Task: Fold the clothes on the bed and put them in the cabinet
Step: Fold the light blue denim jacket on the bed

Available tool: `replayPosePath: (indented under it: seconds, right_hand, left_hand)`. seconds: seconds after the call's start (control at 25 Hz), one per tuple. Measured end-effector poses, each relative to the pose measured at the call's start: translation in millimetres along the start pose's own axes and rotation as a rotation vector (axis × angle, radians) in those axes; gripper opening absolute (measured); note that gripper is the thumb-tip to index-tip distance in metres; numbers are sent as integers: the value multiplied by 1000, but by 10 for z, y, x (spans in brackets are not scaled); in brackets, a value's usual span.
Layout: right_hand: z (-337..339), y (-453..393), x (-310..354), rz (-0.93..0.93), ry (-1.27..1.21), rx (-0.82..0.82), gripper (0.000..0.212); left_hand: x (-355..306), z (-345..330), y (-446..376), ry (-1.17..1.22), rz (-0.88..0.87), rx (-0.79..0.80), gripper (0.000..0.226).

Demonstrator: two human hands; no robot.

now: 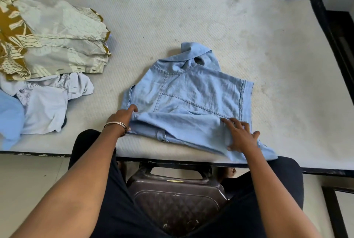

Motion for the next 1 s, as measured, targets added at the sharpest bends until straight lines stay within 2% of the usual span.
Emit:
replayPosePath:
  seconds: [0.08,0.12,0.16,0.2,0.28,0.32,0.4,0.48,0.56,0.68,0.76,0.8,0.84,0.88,1.0]
  right_hand:
    - [8,7,-74,-77,-1,-25,112]
    - [19,12,-81,-113,-44,-25,107]
    - [19,7,-94,-132,-117,-30,98]
    - [10,-9,-120,-149,-193,-51,89]
    - [31,-24,-195,-203,-207,-104,70]
    - [54,-26,-229,-215,-177,-115,58]
    - [121,-34,-329,-168,-213,-124,29]
    - [254,18,-464,-92,-406,-132,15]
    - [384,64,-628,-89,-506,-129,18]
    - [448,0,-527,-168,-177,-115,43]
    - [545,-110,-75,-33,-344,-252,45]
    - [585,-182,207,77,-475,-303,35]
    - [579,-246,495,148,-556,-299,20]
    - [539,-305,773,180,-566,-250,15]
    - [317,-468,1256,99,-373,-89,36]
  left_hand:
    - [-21,-28,28,-49,180,19,67]
    - [-114,-38,43,-60,213,-9,68]
    - [-267,-26,66,-71,170,-80,69]
    - [-458,-8,76,-71,48,-200,67]
    - [-828,-5,114,-31,-253,-452,51]
    - [-963,-25,126,-22,-334,-483,39]
    - [-1158,-100,148,-36,-330,-323,27]
    - [-1238,-239,146,-172,-291,-194,29]
    - [-1202,-363,192,-175,-313,-224,37]
    - [-1066,-476,255,-89,-329,-430,50]
    - [-978,-472,268,83,-230,-606,37]
    - [-946,-403,300,163,-129,-672,33]
    - [-919,-319,334,223,11,-678,40]
    - [-895,-209,395,264,187,-610,54]
    - [-729,-171,442,419,608,-216,69]
Point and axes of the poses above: each hand's wrist, its own y-axis away from the middle knuckle, its own z-axis out of the back of the hand, x = y × z, the point moved 2 cm from there along -y, towards the middle knuckle, and after that the axes turned 1 degree about -y, right-handed, at the moved point
